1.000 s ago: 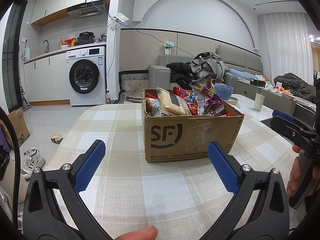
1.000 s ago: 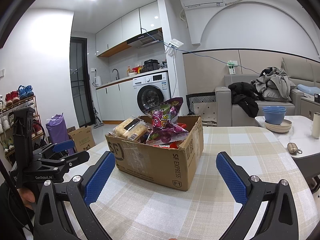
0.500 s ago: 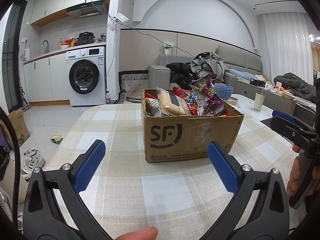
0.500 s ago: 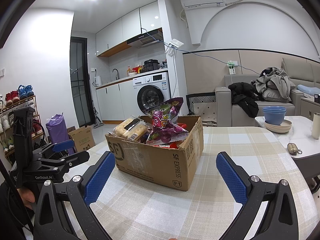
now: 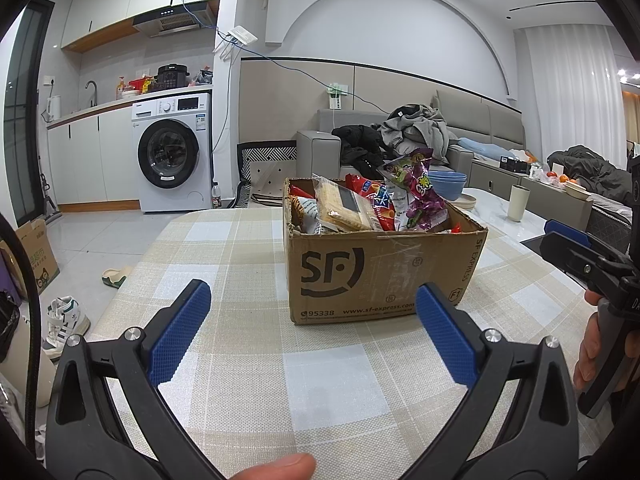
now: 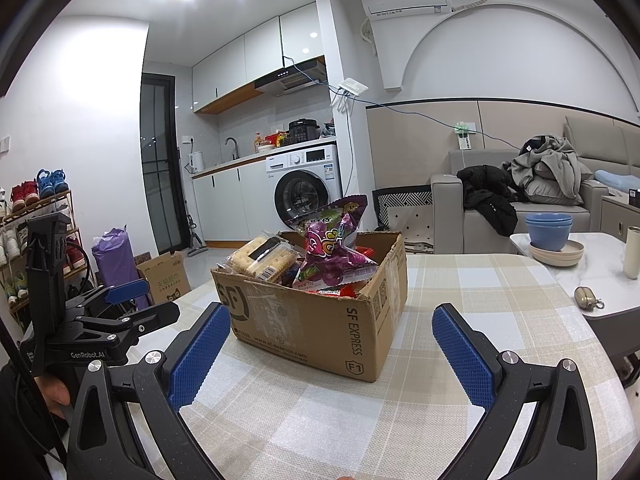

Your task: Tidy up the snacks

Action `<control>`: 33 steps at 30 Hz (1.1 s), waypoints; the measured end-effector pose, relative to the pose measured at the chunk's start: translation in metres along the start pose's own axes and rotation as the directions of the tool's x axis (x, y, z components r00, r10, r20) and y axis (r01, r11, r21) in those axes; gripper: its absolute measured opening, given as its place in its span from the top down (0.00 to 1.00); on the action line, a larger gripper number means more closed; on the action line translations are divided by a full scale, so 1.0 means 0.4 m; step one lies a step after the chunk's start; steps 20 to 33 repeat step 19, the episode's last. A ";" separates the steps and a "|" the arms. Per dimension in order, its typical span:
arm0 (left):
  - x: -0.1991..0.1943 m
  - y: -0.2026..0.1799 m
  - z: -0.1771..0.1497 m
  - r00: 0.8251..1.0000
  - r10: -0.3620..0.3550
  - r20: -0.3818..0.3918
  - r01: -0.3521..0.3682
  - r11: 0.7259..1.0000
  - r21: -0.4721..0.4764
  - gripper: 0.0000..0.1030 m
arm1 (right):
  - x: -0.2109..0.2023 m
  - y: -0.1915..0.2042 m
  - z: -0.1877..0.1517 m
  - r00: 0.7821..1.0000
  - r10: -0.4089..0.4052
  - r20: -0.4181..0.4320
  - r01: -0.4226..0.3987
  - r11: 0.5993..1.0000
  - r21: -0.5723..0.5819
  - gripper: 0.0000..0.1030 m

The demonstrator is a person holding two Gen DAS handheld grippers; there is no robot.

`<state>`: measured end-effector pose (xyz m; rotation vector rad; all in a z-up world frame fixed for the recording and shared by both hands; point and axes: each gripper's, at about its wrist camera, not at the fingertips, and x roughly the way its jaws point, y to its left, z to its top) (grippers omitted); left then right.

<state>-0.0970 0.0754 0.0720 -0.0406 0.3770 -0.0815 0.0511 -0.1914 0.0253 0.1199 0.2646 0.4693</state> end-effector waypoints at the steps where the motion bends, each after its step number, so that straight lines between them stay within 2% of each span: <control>1: -0.001 0.000 0.000 1.000 0.000 0.000 0.000 1.000 0.000 0.01 | 0.000 0.000 0.000 1.000 0.000 0.000 0.000 1.000 0.000 0.00; 33: -0.001 0.001 -0.001 1.000 0.000 0.004 0.000 1.000 -0.001 0.01 | 0.001 0.000 -0.001 1.000 0.000 0.000 0.000 1.000 -0.001 0.00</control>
